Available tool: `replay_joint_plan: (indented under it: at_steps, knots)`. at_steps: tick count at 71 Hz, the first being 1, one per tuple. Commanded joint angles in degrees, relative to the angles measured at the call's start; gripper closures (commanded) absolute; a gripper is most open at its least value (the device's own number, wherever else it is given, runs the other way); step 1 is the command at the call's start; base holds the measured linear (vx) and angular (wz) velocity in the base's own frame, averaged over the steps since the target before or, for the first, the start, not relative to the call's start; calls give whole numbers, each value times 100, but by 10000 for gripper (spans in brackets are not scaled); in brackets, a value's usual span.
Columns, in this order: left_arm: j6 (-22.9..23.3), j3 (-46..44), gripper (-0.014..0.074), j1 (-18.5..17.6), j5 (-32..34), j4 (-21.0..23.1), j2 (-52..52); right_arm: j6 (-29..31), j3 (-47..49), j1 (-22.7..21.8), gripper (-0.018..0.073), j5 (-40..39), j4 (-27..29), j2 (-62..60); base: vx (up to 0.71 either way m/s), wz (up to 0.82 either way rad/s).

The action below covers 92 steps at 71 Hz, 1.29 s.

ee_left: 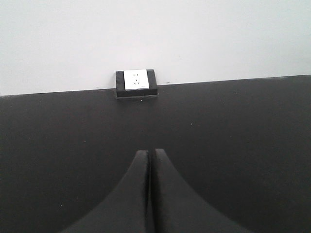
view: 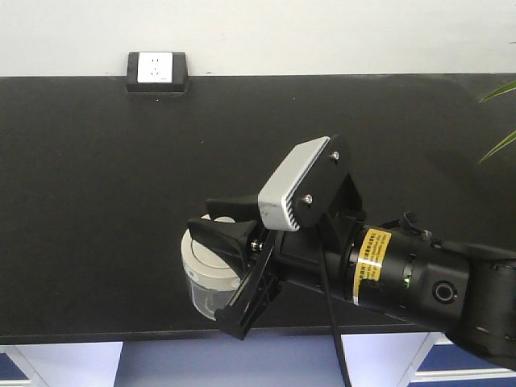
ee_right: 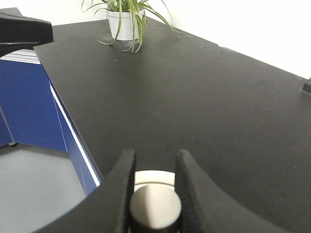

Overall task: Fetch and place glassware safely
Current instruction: 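Approach the black bench top holding the jar above it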

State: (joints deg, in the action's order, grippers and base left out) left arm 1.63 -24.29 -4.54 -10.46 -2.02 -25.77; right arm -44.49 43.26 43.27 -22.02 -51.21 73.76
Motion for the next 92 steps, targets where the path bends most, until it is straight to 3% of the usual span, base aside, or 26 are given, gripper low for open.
replay_joint_plan:
  at_steps: [1, 92]
  knots:
    - [47, -155, 603, -37, 415, 16, -24, 5, 179, -18, 563, -401, 142, -170, 4, -3]
    - [47, -155, 603, -37, 415, 16, -24, 5, 179, -18, 563, -401, 142, -170, 4, 0]
